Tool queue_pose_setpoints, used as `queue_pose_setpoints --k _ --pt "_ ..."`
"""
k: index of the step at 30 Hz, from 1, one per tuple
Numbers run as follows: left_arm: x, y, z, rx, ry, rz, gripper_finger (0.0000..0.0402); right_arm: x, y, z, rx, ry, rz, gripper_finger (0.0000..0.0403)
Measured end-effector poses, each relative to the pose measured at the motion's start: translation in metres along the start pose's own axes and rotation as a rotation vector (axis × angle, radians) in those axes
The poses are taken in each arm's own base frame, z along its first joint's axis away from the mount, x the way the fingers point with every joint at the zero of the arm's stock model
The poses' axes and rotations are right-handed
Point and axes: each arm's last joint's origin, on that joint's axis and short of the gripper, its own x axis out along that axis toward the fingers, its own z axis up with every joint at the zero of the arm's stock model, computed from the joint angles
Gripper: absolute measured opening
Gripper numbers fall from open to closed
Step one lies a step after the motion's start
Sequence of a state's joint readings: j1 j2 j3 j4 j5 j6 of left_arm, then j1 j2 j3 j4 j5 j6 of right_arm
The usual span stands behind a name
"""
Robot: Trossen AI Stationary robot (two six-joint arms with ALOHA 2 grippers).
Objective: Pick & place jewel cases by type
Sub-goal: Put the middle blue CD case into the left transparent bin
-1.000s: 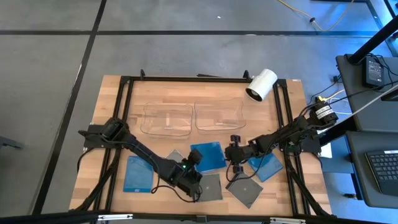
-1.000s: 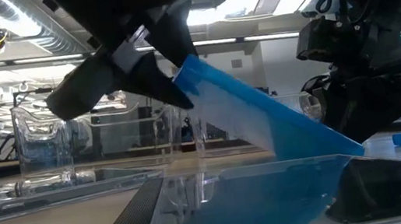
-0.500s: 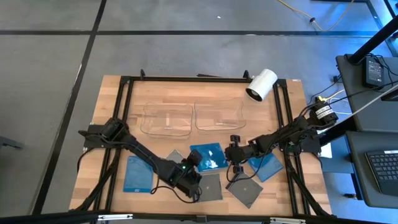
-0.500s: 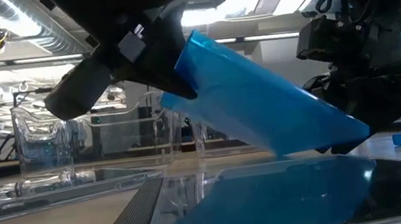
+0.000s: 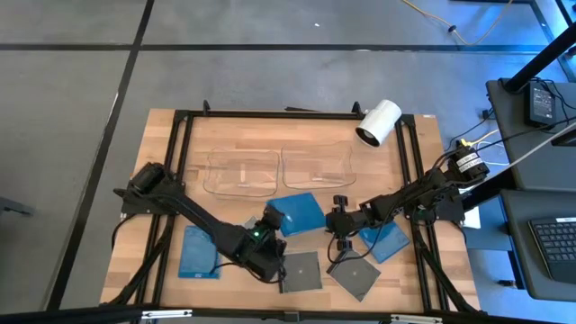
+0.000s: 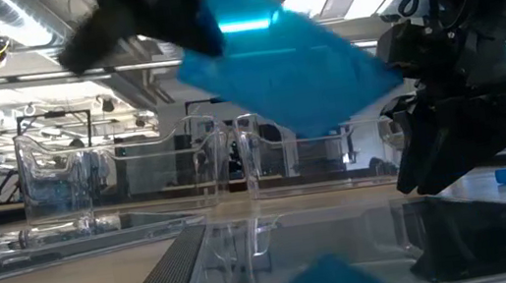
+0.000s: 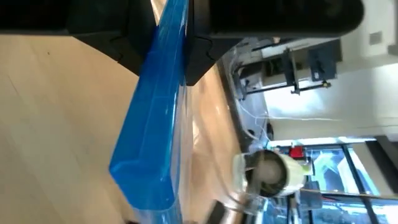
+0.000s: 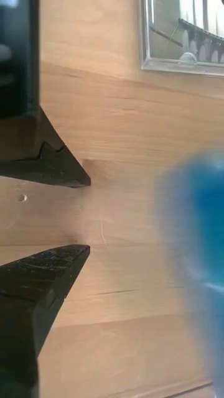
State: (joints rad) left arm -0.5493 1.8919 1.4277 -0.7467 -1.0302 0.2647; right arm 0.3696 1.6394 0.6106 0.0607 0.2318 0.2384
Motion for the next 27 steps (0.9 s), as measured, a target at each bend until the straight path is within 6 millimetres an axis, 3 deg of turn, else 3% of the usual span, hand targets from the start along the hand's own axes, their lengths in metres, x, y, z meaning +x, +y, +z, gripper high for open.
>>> queue_pose_setpoints --k 5,8,13,17,27 --pt "-0.028 0.033 -0.018 -0.097 -0.018 0.035 0.0057 0.0 0.0 0.001 -0.008 -0.007 -0.004 0.017" --pt "-0.042 0.055 -0.04 -0.229 0.013 0.03 0.0055 0.0 0.0 0.001 -0.007 -0.011 -0.004 0.017" --pt "-0.063 0.074 -0.078 -0.373 0.098 0.042 0.0051 0.0 0.0 0.001 -0.014 -0.015 -0.007 0.017" --pt "-0.067 0.068 -0.1 -0.409 0.165 0.048 0.0054 0.0 0.0 0.002 -0.032 -0.02 -0.006 0.017" --pt "-0.049 0.019 -0.146 -0.332 0.291 0.087 0.0056 0.002 -0.006 0.007 -0.003 -0.06 -0.018 0.017"
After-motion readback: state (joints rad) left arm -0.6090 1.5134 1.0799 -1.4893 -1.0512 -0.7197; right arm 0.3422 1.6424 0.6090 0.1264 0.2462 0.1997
